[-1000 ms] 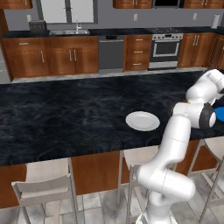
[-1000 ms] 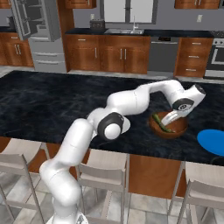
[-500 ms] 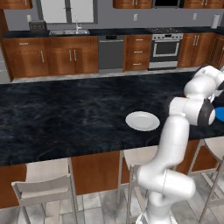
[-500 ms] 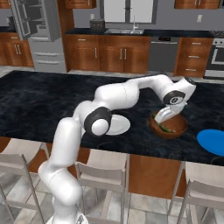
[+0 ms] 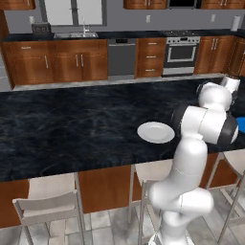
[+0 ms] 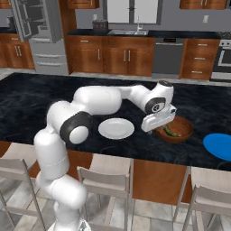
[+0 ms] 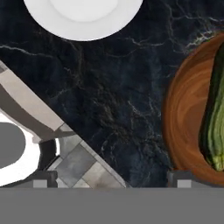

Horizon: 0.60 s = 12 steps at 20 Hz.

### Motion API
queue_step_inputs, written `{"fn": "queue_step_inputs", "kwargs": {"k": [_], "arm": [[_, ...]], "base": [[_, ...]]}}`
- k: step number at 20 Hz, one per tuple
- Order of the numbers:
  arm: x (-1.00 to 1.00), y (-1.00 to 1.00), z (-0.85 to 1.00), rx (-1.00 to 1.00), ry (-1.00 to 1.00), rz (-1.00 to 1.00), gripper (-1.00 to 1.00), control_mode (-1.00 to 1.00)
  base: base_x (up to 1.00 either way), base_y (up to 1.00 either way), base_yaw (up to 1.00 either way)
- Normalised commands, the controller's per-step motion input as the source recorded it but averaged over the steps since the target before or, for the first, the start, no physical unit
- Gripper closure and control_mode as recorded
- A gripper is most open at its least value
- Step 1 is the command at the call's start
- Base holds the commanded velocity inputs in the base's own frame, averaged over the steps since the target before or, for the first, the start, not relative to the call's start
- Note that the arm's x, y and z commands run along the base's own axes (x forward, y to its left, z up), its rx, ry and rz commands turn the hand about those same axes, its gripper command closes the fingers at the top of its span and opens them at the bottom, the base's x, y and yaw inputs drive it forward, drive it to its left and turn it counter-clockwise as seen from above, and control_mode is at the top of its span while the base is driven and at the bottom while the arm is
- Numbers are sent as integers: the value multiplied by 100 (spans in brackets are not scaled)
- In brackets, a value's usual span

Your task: Pick the chicken drumstick and squash from their plates and place them in the bowl. Then put the bowl in the fridge.

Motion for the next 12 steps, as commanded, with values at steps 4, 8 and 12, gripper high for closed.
{"fn": "queue_step_inputs", "kwargs": {"k": [4,8,12], "arm": [[9,39,-2,-15,23,-7,-100,-100],[28,17,-2,-17,22,-10,-100,-100],[23,-3,-9,-3,1,-1,-100,-100]], "base": [[0,0,0],[0,0,0],[0,0,0]]}}
